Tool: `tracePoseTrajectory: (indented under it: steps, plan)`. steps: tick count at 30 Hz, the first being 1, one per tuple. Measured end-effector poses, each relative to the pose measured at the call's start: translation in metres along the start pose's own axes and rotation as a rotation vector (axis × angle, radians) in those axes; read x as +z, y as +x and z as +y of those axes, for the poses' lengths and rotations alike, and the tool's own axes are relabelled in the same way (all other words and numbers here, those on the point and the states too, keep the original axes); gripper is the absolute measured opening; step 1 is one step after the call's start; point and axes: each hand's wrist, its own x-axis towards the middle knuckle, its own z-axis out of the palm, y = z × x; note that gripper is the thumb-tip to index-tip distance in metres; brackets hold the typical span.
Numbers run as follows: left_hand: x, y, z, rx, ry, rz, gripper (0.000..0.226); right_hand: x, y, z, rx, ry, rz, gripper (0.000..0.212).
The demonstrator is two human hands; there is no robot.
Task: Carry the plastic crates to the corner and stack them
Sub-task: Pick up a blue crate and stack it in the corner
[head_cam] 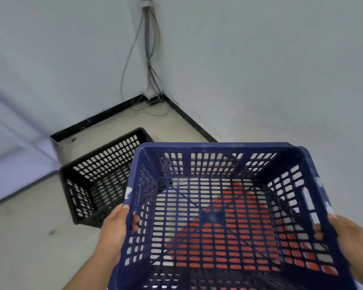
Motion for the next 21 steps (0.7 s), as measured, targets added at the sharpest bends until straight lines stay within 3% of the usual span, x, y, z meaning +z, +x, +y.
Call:
tracePoseTrajectory:
  steps: [5,11,21]
  plan:
    - [-0.086,0.020,0.021,0.002,-0.056,0.154,0.030,0.080,-0.014,-0.093,-0.103,-0.078,-0.067,0.036]
    - [-0.168,0.061,0.043,0.001,-0.045,0.309,0.031,0.184,-0.007,-0.160,-0.201,-0.104,-0.189,0.031]
    - [-0.208,0.143,0.067,-0.069,-0.182,0.489,0.028,0.328,0.062,-0.260,-0.290,-0.082,-0.341,0.034]
